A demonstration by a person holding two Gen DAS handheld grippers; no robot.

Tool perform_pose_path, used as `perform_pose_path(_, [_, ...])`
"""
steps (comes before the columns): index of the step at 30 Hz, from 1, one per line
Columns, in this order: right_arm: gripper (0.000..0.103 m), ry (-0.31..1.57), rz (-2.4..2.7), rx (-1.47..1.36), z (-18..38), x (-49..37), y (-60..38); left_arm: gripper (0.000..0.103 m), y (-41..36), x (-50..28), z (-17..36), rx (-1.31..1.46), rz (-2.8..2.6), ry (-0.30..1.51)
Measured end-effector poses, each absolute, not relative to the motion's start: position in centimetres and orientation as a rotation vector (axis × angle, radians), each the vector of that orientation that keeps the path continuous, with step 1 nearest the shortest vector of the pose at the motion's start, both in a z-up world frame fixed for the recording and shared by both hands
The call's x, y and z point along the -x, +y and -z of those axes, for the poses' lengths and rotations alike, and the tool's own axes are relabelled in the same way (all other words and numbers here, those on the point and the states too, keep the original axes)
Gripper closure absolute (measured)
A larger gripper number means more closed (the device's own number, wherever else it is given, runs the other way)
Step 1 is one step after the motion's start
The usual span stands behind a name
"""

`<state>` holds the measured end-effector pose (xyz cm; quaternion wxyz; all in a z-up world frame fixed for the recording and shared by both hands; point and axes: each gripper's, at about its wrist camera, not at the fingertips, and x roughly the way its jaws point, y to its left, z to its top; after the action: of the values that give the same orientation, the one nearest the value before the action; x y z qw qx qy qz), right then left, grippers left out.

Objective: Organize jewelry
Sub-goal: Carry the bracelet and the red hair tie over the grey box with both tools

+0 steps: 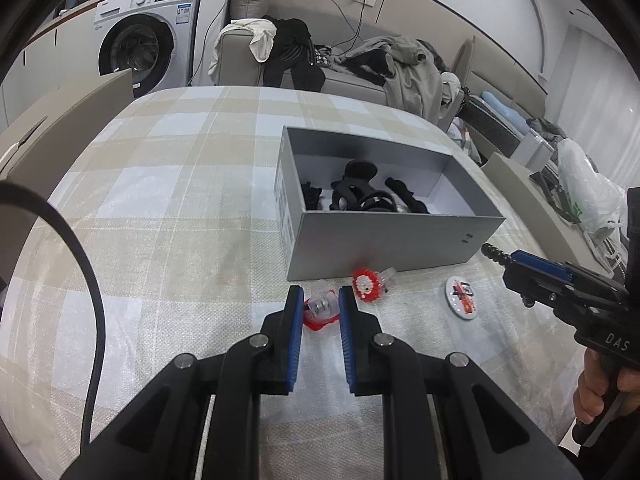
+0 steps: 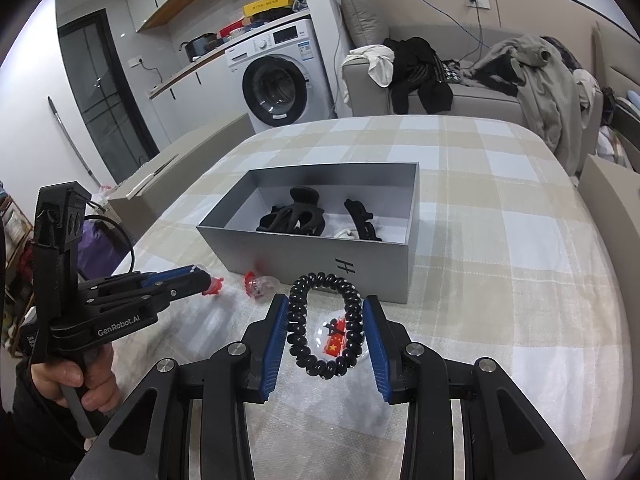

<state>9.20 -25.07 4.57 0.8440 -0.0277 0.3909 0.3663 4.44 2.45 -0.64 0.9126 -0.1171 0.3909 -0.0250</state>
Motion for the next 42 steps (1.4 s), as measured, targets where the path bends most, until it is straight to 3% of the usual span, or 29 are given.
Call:
perform_pose_path(21, [0.067, 0.69, -0.809, 0.01, -8.4, -10.6, -25.2, 0.091, 1.5, -6.0, -3.9, 0.22, 0.092, 0.649])
perform_pose_path(42, [0.067, 0.698, -0.782, -0.006, -7.6, -13.4, -24.1, 0.091, 0.9, -8.6, -3.8, 0.21, 0.127, 0.63])
